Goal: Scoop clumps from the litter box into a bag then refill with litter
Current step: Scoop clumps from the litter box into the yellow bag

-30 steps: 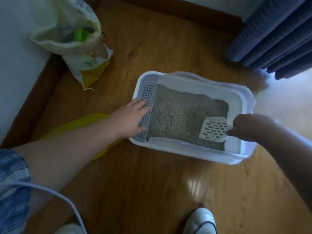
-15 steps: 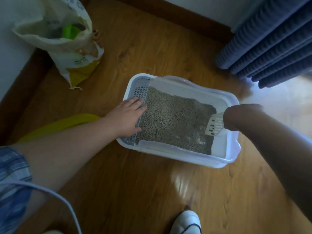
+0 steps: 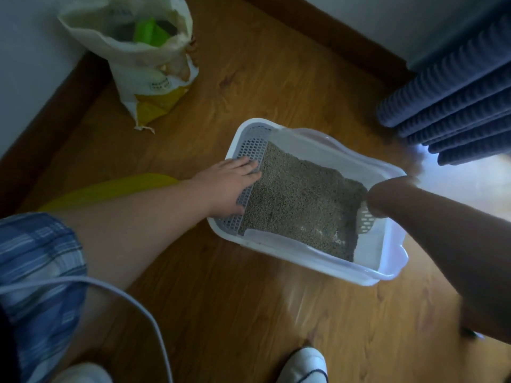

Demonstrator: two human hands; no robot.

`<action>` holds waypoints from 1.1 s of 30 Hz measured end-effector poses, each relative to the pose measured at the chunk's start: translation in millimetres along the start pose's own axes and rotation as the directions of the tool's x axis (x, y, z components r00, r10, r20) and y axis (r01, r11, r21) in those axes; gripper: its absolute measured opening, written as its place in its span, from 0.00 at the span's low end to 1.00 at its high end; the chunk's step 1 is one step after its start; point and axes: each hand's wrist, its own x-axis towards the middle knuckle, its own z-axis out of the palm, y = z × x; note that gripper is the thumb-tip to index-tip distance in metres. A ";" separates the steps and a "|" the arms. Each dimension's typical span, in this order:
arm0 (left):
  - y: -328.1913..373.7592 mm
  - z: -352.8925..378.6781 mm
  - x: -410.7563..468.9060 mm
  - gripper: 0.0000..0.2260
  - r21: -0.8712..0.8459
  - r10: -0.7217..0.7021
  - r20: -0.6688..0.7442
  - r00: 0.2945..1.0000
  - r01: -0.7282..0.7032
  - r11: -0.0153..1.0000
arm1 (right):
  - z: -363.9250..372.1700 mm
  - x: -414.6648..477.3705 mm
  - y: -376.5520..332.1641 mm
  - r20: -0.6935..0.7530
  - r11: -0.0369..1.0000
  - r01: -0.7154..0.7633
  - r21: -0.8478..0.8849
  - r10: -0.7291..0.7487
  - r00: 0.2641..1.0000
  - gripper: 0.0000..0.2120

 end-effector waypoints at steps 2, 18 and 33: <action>-0.8 0.7 0.5 0.43 -0.002 0.006 -0.009 1.000 -0.006 1.000 | -8.4 -24.1 6.5 0.011 1.000 -0.013 -0.026 0.013 1.000 0.26; 1.4 0.3 -2.2 0.43 0.001 -0.010 -0.009 1.000 0.010 1.000 | 22.5 -27.3 31.6 -0.204 0.989 0.147 0.018 -0.140 0.969 0.09; 0.0 0.7 -3.0 0.43 -0.015 -0.010 -0.013 1.000 0.009 1.000 | 34.7 -17.4 -14.0 -0.319 0.785 0.515 0.344 -0.418 0.850 0.18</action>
